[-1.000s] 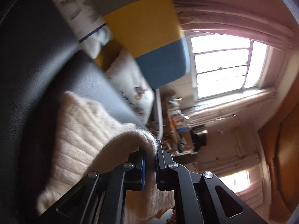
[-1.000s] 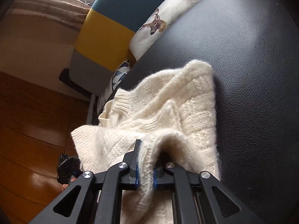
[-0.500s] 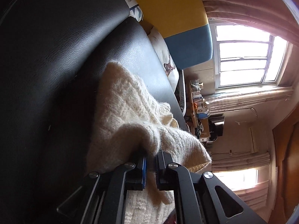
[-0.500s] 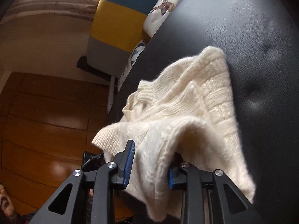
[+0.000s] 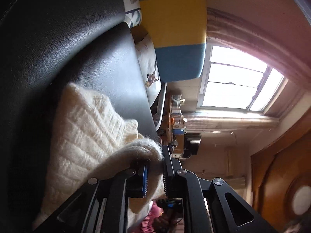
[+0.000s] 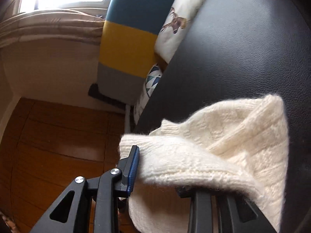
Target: Fold clothes
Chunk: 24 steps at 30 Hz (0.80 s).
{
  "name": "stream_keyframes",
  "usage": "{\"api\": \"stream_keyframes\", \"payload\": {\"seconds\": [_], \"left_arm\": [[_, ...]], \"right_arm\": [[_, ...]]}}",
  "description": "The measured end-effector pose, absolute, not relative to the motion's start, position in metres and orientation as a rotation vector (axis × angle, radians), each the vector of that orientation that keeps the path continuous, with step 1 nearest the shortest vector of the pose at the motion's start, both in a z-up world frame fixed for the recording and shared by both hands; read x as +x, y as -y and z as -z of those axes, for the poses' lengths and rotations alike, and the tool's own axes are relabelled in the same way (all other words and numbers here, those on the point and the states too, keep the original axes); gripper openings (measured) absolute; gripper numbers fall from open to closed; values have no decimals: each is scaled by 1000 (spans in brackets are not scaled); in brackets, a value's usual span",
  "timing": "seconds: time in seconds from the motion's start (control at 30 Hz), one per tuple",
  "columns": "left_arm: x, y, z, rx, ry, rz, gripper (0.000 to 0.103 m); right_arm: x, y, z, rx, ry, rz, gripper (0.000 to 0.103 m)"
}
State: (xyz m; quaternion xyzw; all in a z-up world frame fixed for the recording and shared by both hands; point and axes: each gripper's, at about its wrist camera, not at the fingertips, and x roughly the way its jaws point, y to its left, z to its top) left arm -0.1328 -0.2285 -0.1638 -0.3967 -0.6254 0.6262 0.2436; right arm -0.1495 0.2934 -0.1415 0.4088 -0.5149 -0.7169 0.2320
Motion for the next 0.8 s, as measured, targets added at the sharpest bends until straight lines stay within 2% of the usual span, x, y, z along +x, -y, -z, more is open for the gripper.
{"api": "stream_keyframes", "payload": {"seconds": [0.1,0.23,0.27,0.43,0.5,0.63,0.7,0.8], "left_arm": [[-145,234,178,-1138,1792,-1696,19],[-149,245,187,-1124,1875,-1622,40],[-148,250,186,-1109,1884,-1629,42],[-138,276,169,-1107,1811,-1805,53],[-132,281,157,-1161,1672,-1970,54],[-120,267,137,-1281,1234,-2265,54],[-114,255,133,-1314,1052,-2317,54],[-110,239,136,-1339,947,-2285,54]], "right_arm": [[-148,-300,147,1108,1434,1984,32],[-145,-303,153,1096,1448,1998,30],[-144,-302,153,1096,1441,2002,30],[-129,-288,127,1093,1251,2133,32],[-119,-278,116,1098,1120,2199,33],[-99,-250,114,1165,846,2317,33],[-92,-247,121,1177,813,2337,32],[-82,-249,130,1155,808,2363,30]]}}
